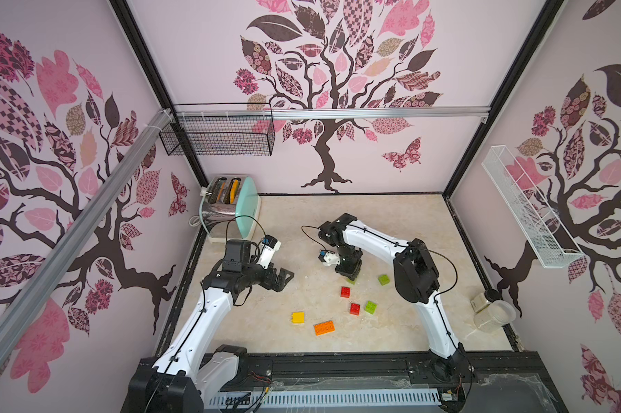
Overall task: Assemble a giraffe with lego
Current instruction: Assemble the lego brick with the lego brick.
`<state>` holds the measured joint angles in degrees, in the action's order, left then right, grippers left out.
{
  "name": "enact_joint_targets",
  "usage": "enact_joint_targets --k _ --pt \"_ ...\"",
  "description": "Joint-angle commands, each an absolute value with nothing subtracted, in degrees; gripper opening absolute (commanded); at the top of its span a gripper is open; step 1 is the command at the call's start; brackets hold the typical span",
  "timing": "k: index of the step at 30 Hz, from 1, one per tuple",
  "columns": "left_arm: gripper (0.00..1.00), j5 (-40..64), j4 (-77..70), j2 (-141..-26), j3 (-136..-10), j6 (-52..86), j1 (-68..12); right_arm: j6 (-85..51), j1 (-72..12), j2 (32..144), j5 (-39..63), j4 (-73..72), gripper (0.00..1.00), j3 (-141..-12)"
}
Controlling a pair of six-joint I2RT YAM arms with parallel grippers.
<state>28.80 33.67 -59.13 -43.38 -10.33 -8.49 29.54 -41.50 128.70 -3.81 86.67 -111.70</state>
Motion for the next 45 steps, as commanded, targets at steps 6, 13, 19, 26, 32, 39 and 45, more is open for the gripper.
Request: enact_joint_targets --k 6,13,19,26,32,39,45 --pt "0.98 29.75 32.88 -58.94 -42.80 -10.45 -8.16 28.53 -41.27 128.02 -5.82 85.12 0.00 -112.98" --pt "0.98 29.78 32.87 -58.71 -42.68 -10.55 -8.13 27.02 -41.24 127.13 -9.26 83.35 0.00 -111.96" --pt "0.98 29.80 32.98 -58.54 -42.63 -10.60 -8.17 25.41 -41.24 127.14 -11.08 82.10 0.00 -110.69" --pt "0.98 30.08 32.87 -58.69 -42.71 -10.46 -8.09 25.29 -41.32 126.41 -8.31 82.46 0.00 -108.96" --pt "0.98 30.42 32.58 -59.06 -42.64 -10.28 -8.06 26.10 -41.34 123.69 -3.27 82.80 0.00 -109.73" --pt "0.98 30.37 32.68 -59.06 -42.71 -10.23 -8.17 25.45 -41.27 125.36 -5.12 82.53 0.00 -109.73" --pt "0.98 30.32 32.58 -58.97 -42.45 -10.37 -8.16 21.49 -41.38 126.02 -5.37 81.75 0.00 -111.03"
